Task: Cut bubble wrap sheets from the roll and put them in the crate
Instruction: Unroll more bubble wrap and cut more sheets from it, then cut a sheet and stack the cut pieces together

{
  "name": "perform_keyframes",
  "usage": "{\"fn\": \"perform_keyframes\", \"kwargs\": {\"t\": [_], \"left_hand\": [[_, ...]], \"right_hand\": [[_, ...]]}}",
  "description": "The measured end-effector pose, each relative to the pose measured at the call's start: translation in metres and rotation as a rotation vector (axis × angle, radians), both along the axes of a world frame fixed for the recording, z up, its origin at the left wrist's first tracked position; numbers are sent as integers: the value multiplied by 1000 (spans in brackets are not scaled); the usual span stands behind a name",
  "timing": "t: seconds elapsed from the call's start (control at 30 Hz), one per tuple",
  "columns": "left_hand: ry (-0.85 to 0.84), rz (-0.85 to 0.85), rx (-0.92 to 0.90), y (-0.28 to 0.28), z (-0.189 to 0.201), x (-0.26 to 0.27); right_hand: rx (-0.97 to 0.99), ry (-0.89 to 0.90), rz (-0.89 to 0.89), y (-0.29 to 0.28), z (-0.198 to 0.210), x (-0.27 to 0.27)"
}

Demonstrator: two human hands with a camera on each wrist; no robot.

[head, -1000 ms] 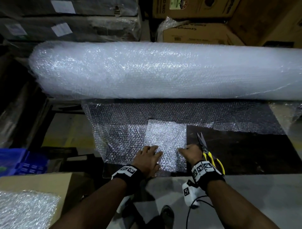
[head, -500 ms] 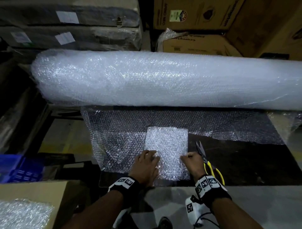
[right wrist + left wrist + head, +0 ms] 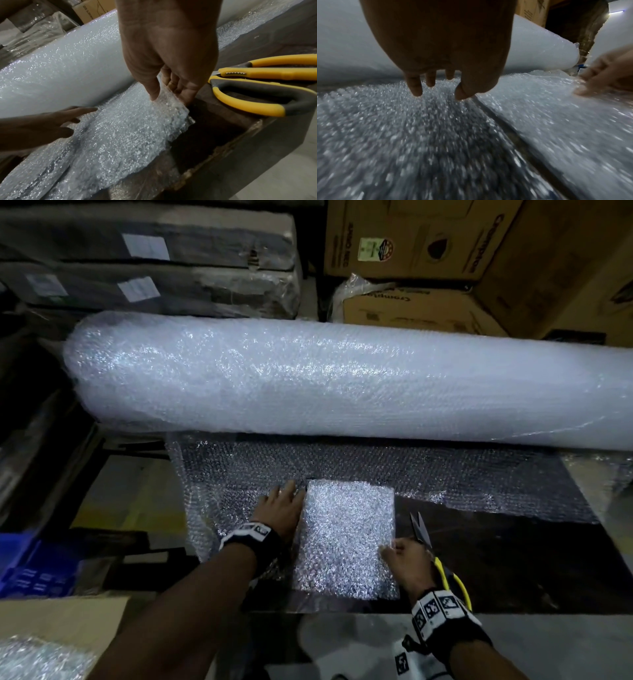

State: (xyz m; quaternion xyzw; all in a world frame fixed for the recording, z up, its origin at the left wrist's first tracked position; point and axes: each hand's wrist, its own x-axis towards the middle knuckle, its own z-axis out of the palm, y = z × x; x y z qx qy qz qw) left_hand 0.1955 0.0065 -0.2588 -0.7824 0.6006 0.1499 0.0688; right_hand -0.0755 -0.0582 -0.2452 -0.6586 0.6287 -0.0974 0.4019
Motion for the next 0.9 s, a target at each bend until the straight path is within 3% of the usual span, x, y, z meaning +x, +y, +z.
{"fn": "perform_keyframes", "kwargs": {"t": [0.4,0.53,0.7,0.9], "left_hand": [[-63,-71,160,-45,-18,32],[-52,-70,158,-46,-21,33],[-111,-99,69,-33,-17,33],[-109,-75,-261,17,-8,9]], "right_hand": [[-16,131,22,-9,-23,-20],[-11,78,4,-6,-21,-24],[-100,-117,-23,-6,-6,-25],[-212,-223,86,-17,29,-25]]}}
